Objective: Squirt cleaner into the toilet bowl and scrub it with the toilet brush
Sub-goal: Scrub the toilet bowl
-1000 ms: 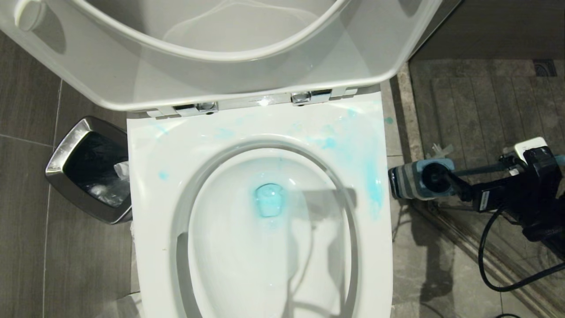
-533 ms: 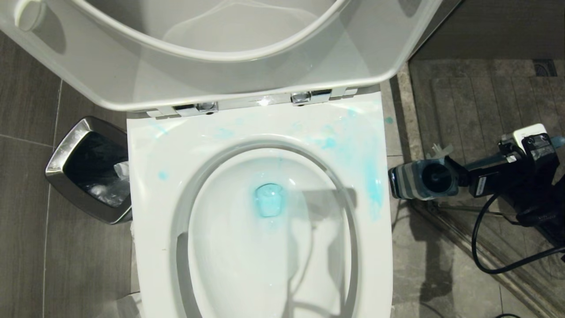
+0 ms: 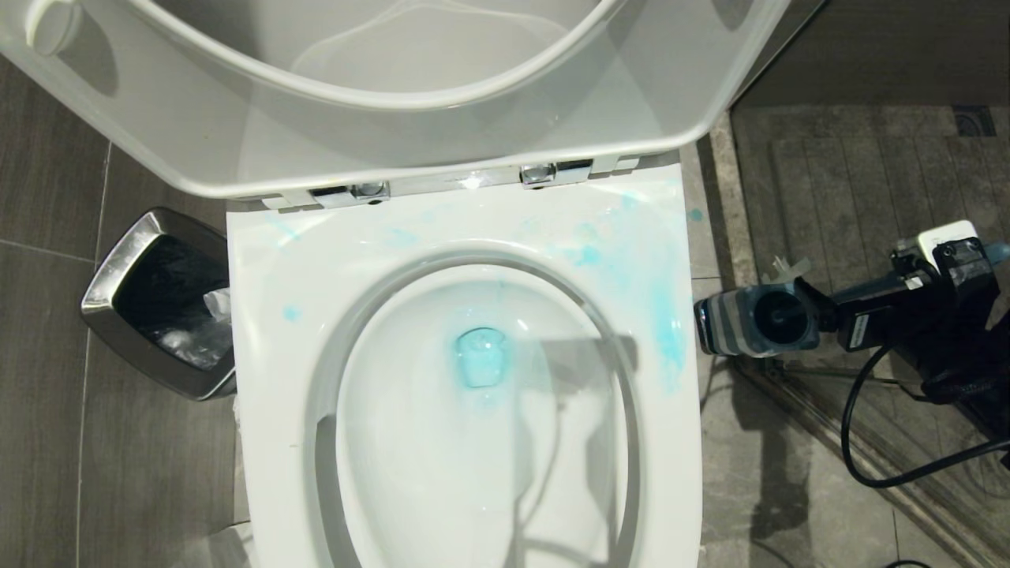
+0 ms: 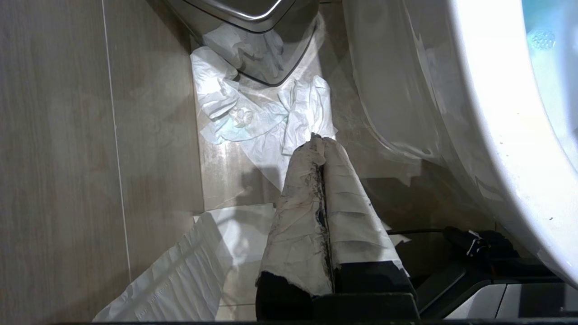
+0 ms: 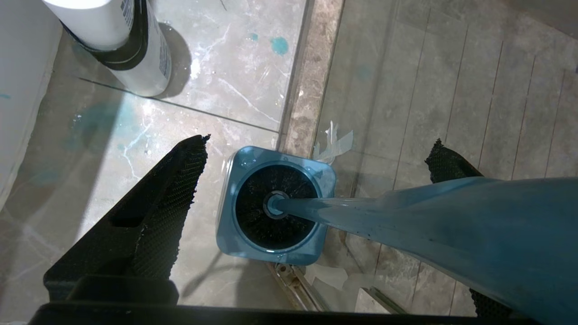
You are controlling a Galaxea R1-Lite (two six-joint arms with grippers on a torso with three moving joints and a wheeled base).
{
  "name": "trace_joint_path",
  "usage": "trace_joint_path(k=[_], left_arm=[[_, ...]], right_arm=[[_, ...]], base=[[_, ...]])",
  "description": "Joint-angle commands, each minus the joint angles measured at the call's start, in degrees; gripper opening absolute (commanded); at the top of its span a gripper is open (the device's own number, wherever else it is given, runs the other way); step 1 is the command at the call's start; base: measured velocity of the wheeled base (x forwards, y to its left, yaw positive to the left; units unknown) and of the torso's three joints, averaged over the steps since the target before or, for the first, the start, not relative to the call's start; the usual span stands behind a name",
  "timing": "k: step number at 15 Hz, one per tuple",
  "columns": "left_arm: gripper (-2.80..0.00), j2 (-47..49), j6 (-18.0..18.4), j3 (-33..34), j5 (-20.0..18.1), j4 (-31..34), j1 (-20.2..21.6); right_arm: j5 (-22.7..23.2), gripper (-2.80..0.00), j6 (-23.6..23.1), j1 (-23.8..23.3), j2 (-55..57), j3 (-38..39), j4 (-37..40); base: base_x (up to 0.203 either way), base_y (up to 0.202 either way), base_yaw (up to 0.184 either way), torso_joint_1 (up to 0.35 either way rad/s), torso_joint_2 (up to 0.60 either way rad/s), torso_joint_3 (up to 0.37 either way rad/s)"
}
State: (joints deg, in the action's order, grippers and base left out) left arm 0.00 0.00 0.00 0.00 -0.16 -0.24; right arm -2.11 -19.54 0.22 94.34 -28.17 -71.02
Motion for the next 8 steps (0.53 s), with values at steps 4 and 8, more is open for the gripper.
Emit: trace_joint_path(k=[4,8], left_arm=[[-2.80,0.0,0.0,0.0,0.0,0.0,0.0],[-2.80,0.0,0.0,0.0,0.0,0.0,0.0]], right_arm=[[0.1,-2.80,0.1,0.0,0.3,-0.2,-2.6],[0.2,-2.80,0.1,0.0,0.3,-0.9,-3.2]], base=[[0.000,0.000,0.000,0.000,0.00,0.000],[0.000,0.000,0.000,0.000,0.00,0.000]])
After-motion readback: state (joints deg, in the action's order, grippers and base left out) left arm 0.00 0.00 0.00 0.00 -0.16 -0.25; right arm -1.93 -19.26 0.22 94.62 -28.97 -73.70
